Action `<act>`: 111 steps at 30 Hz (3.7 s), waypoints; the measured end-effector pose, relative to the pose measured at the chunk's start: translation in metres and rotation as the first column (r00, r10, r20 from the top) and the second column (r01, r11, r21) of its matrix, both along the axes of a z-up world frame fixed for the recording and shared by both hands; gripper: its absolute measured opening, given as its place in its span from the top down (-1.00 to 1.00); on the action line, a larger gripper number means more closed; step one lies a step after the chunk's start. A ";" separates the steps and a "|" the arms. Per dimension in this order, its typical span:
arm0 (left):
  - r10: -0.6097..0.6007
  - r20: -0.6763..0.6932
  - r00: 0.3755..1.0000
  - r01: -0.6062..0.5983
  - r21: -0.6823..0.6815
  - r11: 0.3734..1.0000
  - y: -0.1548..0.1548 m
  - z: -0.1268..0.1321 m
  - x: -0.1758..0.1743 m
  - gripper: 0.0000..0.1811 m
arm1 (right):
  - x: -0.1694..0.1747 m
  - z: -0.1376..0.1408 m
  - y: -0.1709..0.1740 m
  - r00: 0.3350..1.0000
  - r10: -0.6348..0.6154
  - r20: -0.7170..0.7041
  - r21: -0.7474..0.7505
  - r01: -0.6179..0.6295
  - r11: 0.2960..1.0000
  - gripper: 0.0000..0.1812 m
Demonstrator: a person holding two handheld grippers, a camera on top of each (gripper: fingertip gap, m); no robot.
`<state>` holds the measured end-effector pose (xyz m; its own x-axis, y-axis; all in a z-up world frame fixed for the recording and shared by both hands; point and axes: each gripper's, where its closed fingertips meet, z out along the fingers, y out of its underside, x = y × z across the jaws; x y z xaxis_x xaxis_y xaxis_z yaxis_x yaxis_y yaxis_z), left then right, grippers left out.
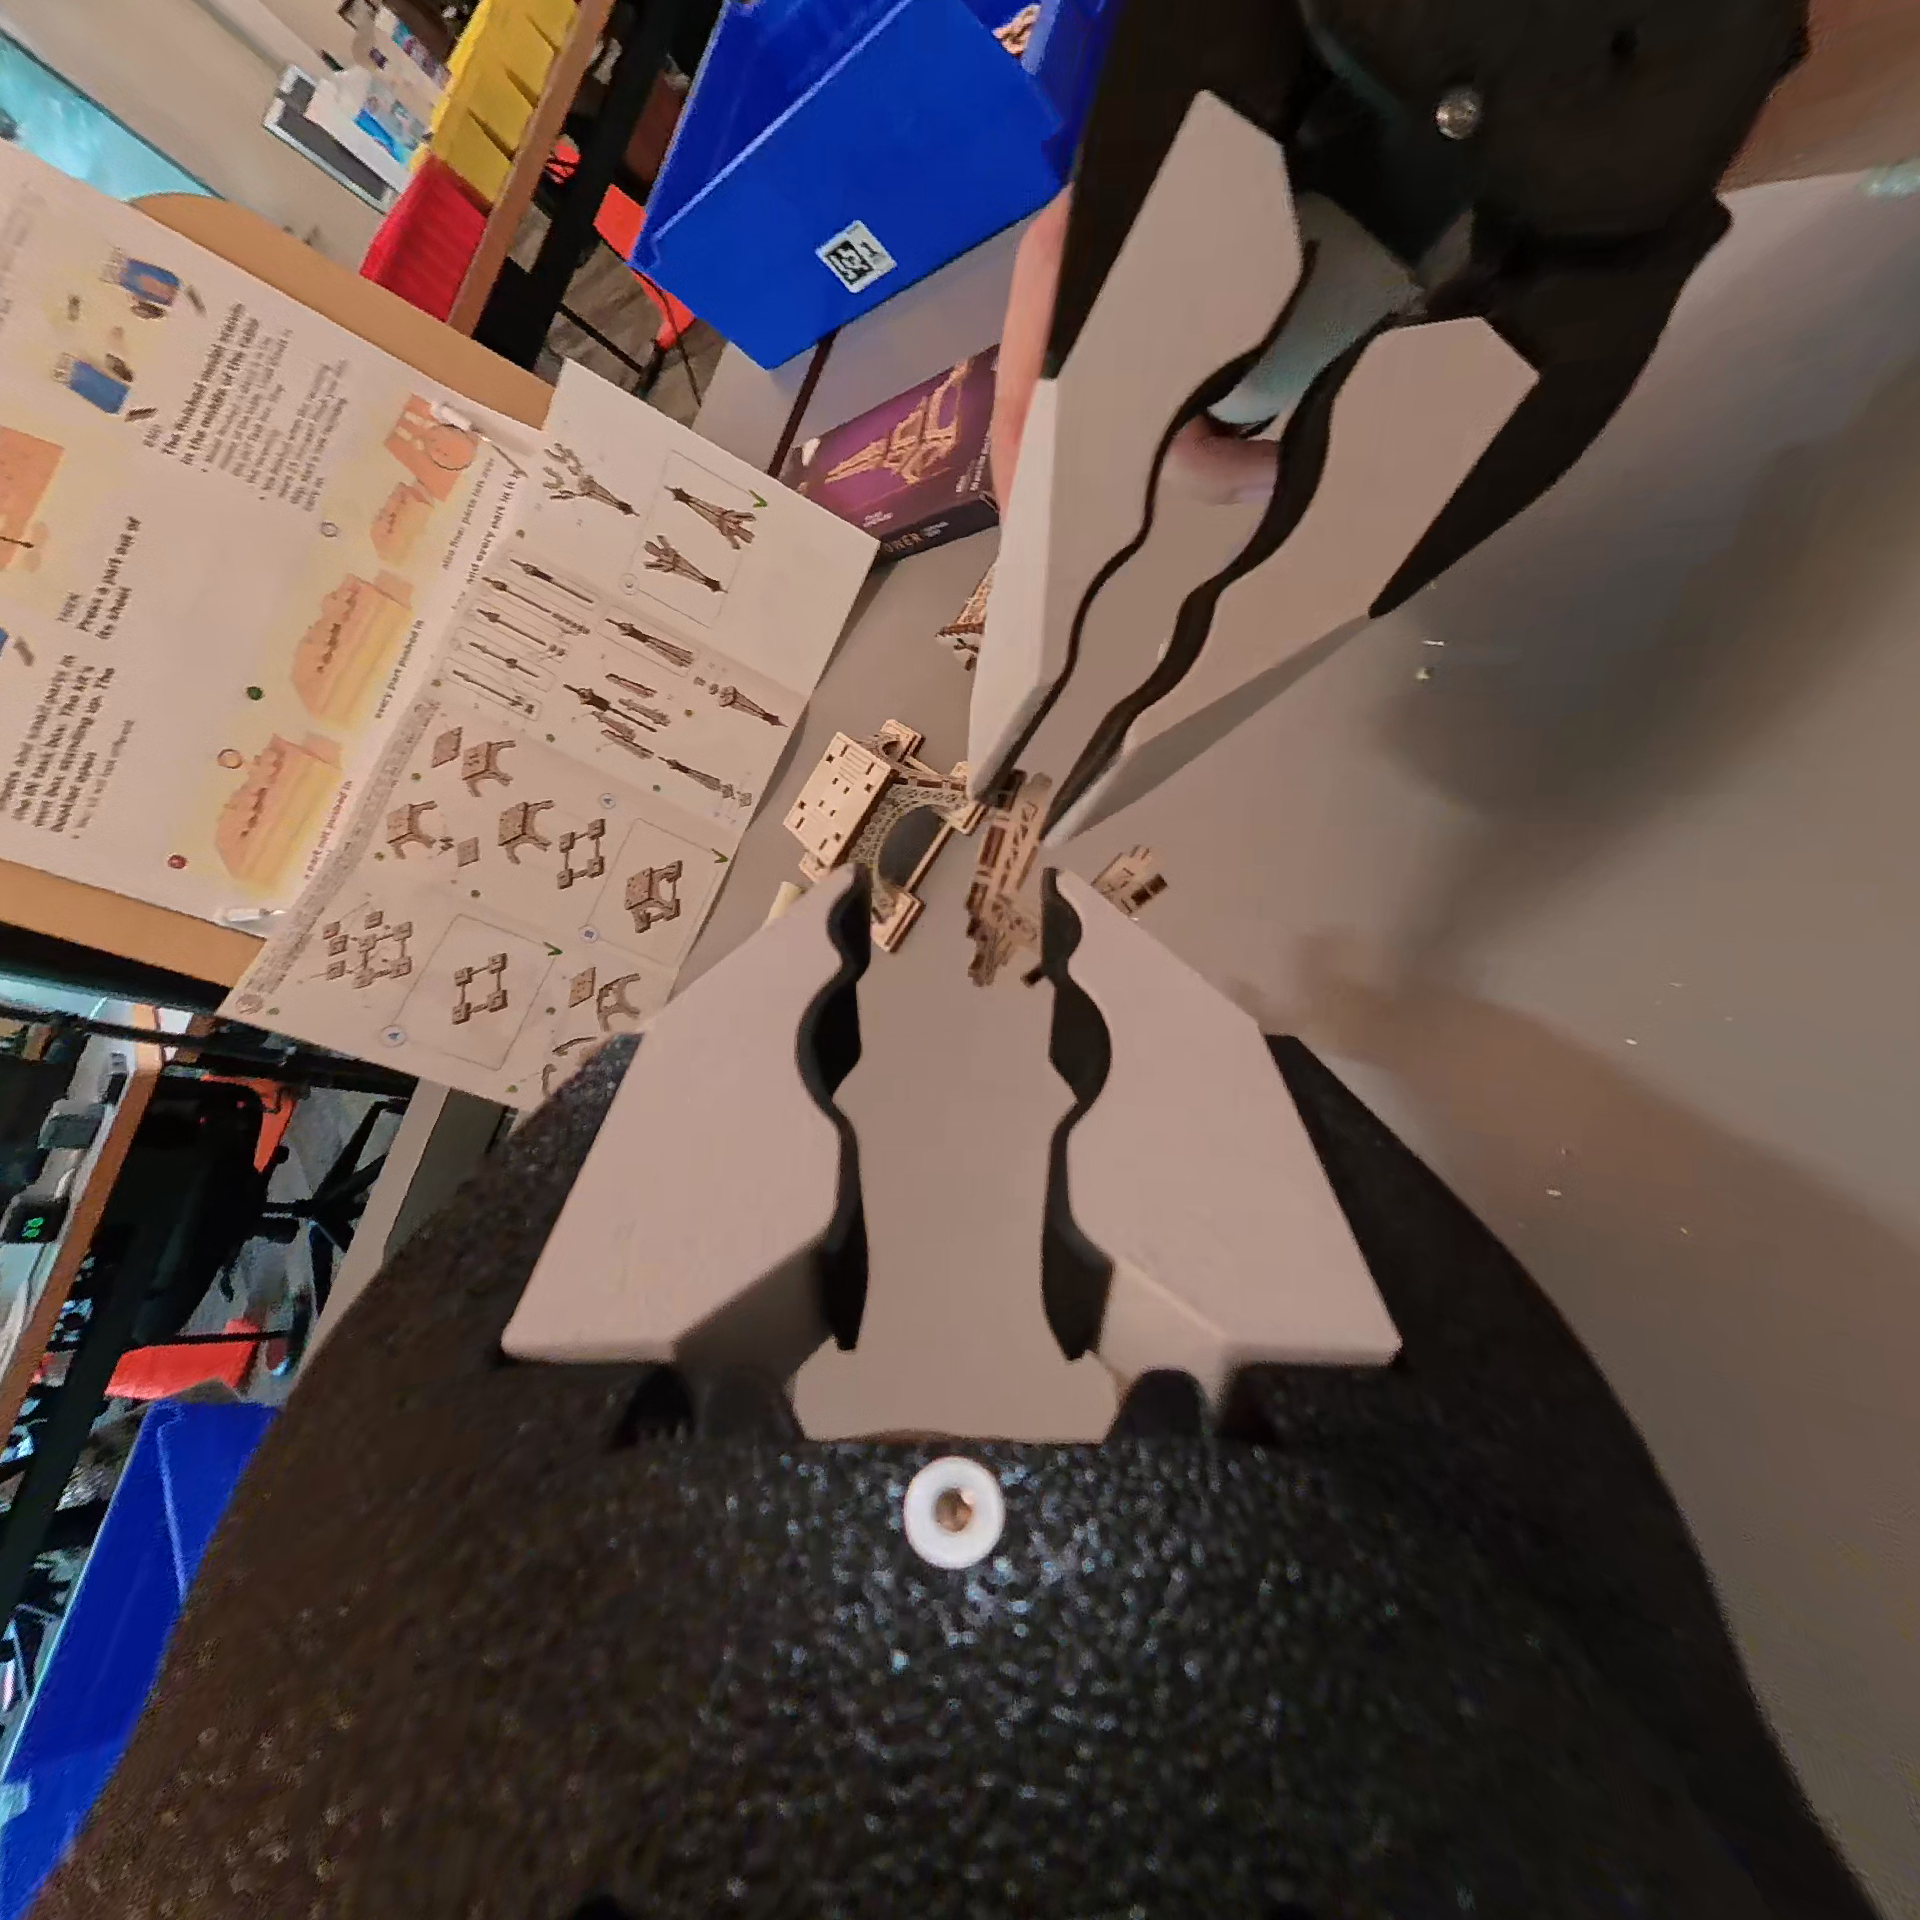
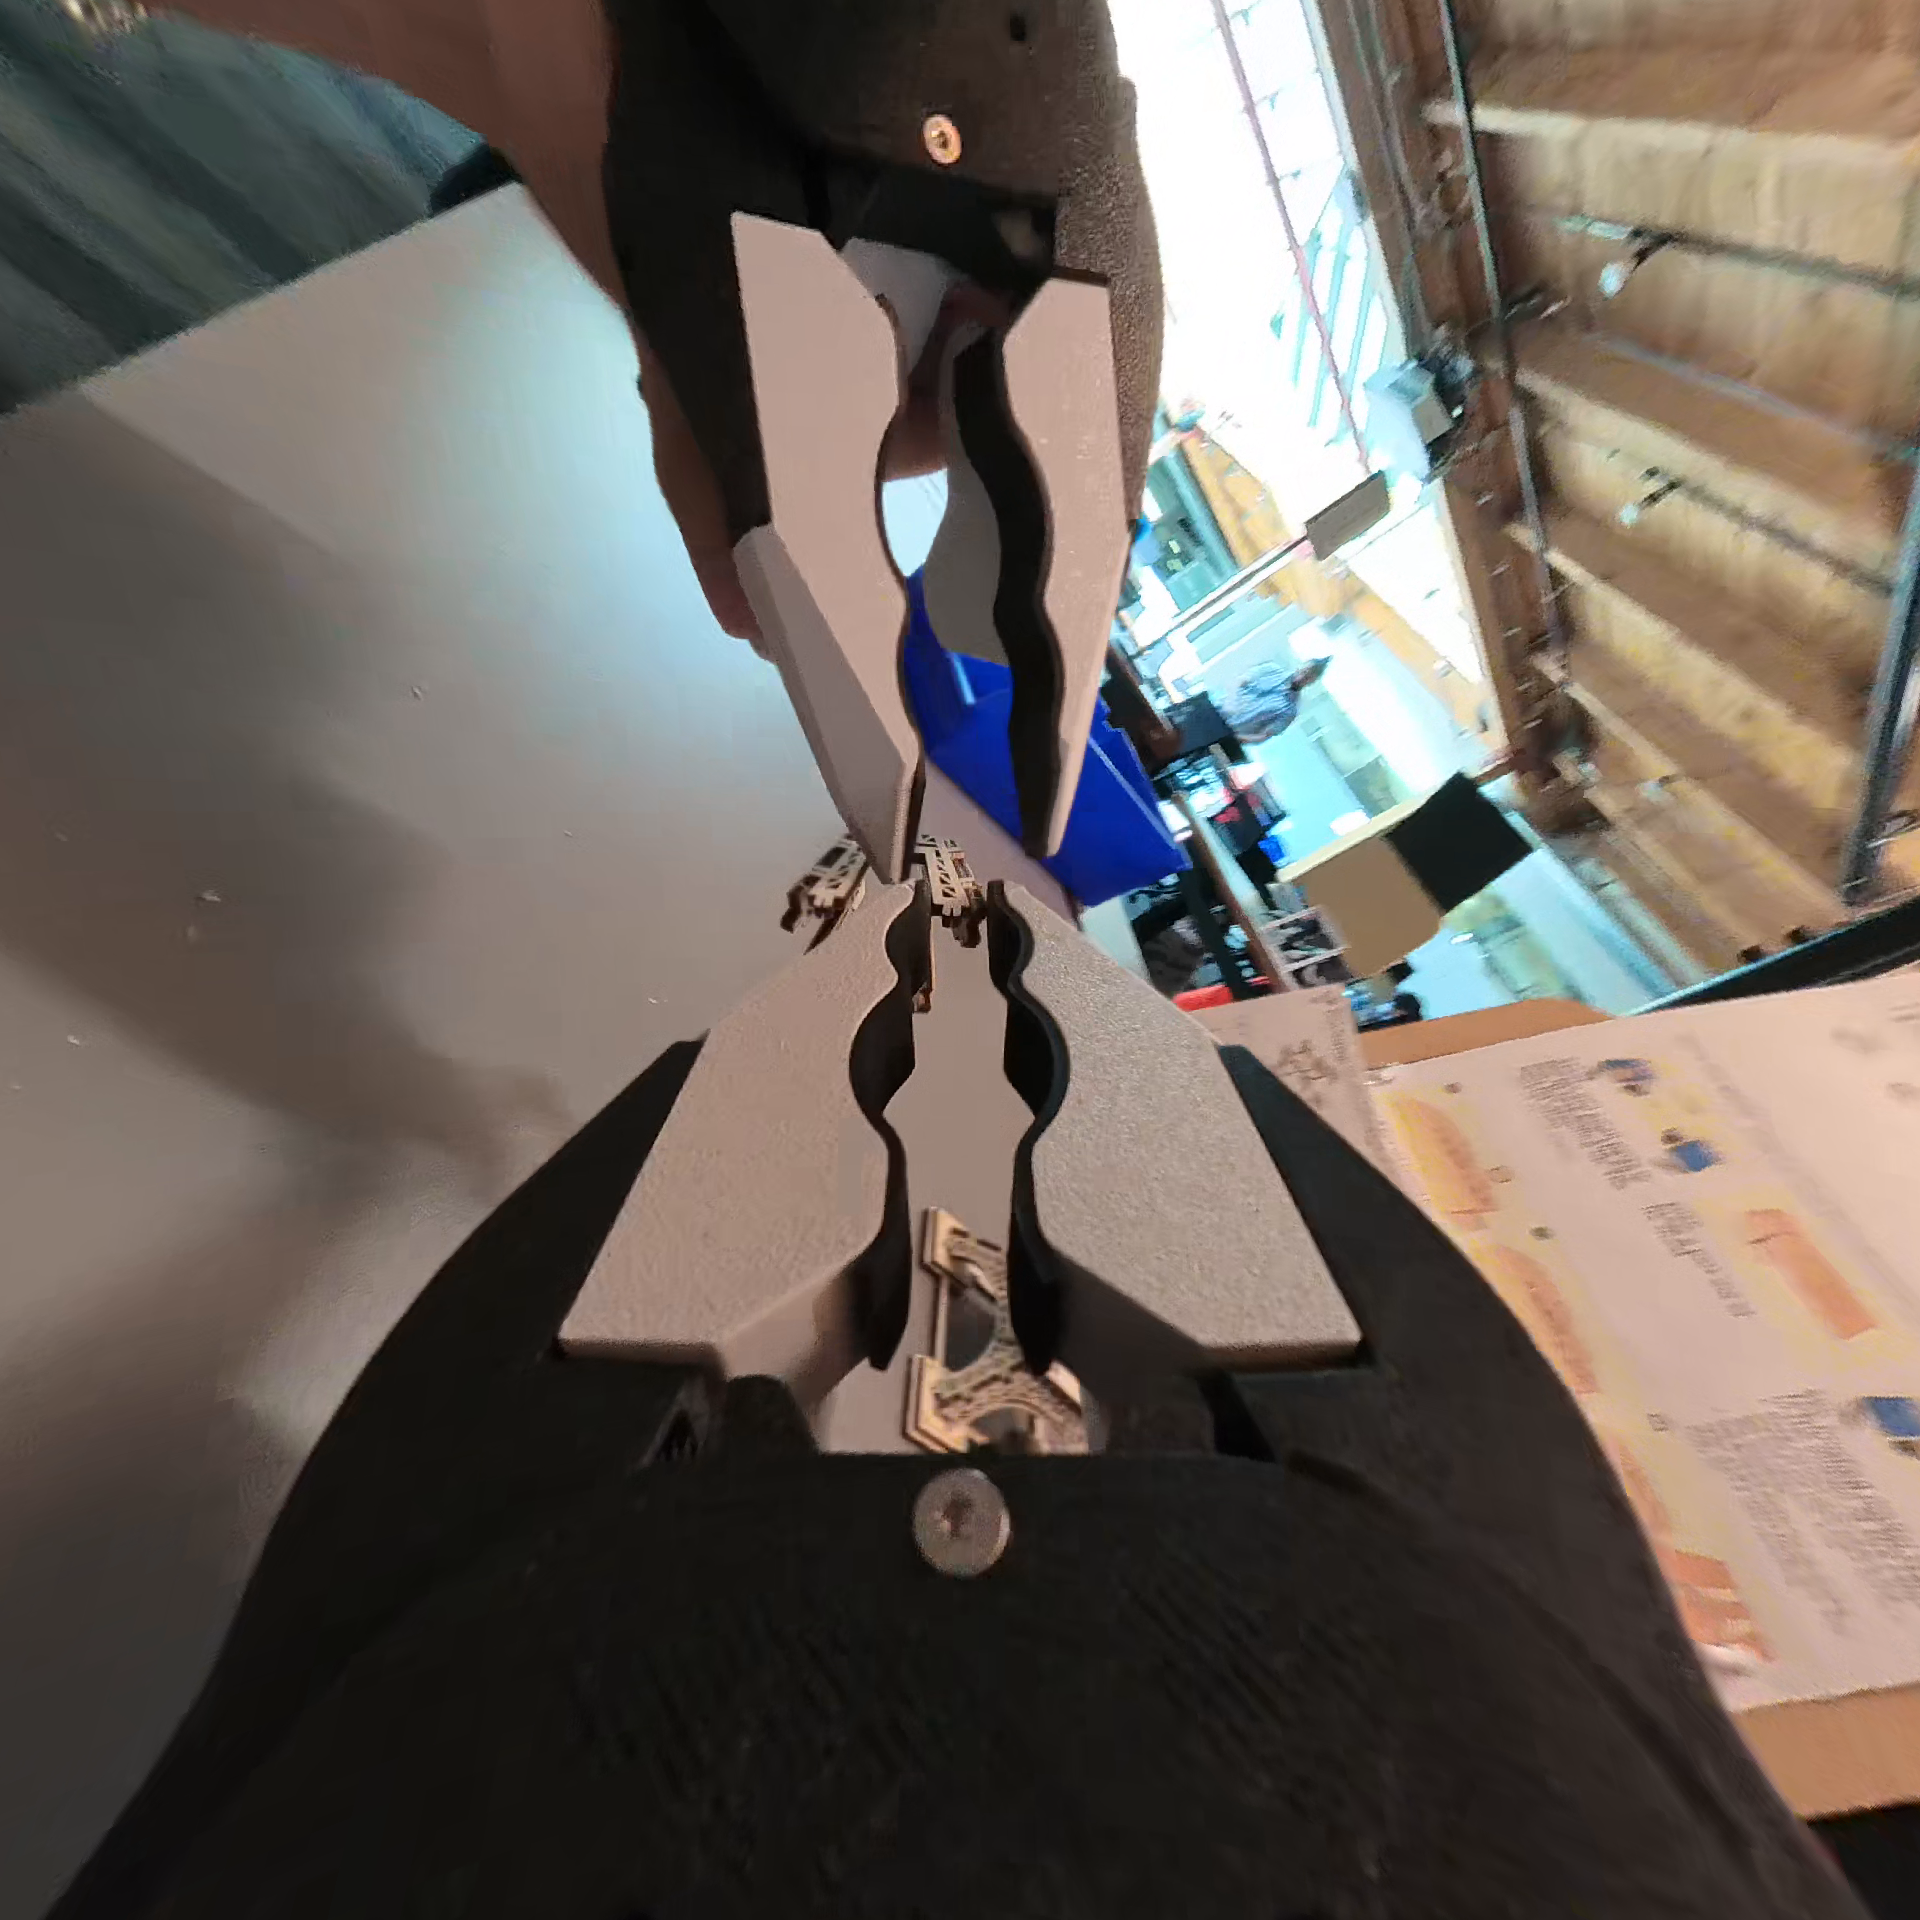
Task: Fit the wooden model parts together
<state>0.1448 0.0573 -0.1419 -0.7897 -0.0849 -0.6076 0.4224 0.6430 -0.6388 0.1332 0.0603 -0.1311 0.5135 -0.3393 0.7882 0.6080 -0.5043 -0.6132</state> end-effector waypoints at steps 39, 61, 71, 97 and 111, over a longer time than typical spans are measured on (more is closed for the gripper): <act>-0.021 0.218 0.976 0.041 -0.088 0.995 0.003 0.033 -0.014 0.87 | -0.018 0.034 0.004 0.892 -0.040 0.450 -0.019 0.054 0.998 0.92; -0.189 0.754 0.629 0.044 0.208 0.977 -0.011 0.006 -0.012 0.88 | 0.014 -0.007 -0.010 0.733 0.248 -0.634 0.431 0.069 0.900 0.35; -0.180 0.740 0.648 0.075 0.173 0.982 -0.012 0.009 -0.014 0.92 | 0.011 -0.009 -0.009 0.657 0.316 -0.684 0.474 0.071 0.878 0.40; -0.030 0.792 0.610 -0.028 0.059 0.998 0.001 0.026 0.001 0.92 | 0.006 0.004 -0.013 0.664 0.360 -0.655 0.521 0.052 0.852 0.63; -0.086 0.810 0.580 -0.055 0.144 0.988 -0.009 0.010 0.005 0.92 | 0.015 -0.005 -0.009 0.655 0.253 -0.711 0.465 0.169 0.869 0.76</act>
<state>0.1500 0.0488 -0.1319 0.0410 0.0615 -0.9973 0.7288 0.6810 0.0719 0.1480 0.0516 -0.1356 0.8593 -0.4999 -0.1083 -0.1382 -0.0231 -0.9901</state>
